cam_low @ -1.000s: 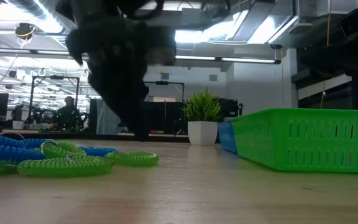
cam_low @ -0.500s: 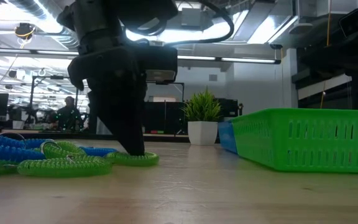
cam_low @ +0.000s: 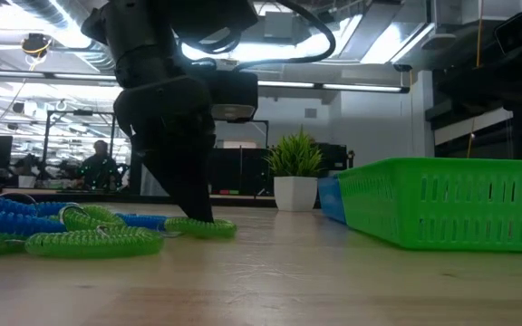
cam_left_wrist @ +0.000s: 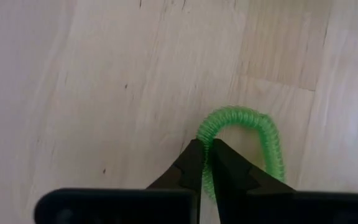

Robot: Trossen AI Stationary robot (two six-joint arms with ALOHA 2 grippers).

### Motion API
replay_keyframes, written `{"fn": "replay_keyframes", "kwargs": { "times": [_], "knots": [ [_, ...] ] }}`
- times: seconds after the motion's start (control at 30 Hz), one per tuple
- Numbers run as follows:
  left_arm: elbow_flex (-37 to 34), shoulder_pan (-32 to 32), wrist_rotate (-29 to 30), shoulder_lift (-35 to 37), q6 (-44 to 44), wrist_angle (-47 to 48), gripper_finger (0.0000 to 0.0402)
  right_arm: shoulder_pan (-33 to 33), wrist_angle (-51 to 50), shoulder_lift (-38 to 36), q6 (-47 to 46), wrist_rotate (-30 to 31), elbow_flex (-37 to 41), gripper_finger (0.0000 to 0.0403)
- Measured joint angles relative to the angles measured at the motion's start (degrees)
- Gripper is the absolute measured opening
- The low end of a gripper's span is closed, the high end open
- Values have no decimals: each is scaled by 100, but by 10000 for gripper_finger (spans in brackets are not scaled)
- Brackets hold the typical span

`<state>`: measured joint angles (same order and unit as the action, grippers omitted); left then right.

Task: Sort spring keychains
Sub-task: Put the green spring keychain into the green bin

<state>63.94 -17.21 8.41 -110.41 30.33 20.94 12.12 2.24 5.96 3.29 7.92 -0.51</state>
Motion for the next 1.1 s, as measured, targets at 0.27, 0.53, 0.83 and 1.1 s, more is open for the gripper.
{"fn": "replay_keyframes", "kwargs": {
  "times": [0.27,0.53,0.83,1.1],
  "knots": [
    [-25,3,6,189,-287,7,18,2,0,1,0,1,2,136],
    [-26,11,65,577,-616,23,18,0,0,0,0,2,2,136],
    [-20,11,425,1360,-1316,25,18,2,-2,1,-2,0,2,136],
    [-13,11,986,2421,-2003,16,19,0,0,0,-1,0,2,136]
  ]
}}
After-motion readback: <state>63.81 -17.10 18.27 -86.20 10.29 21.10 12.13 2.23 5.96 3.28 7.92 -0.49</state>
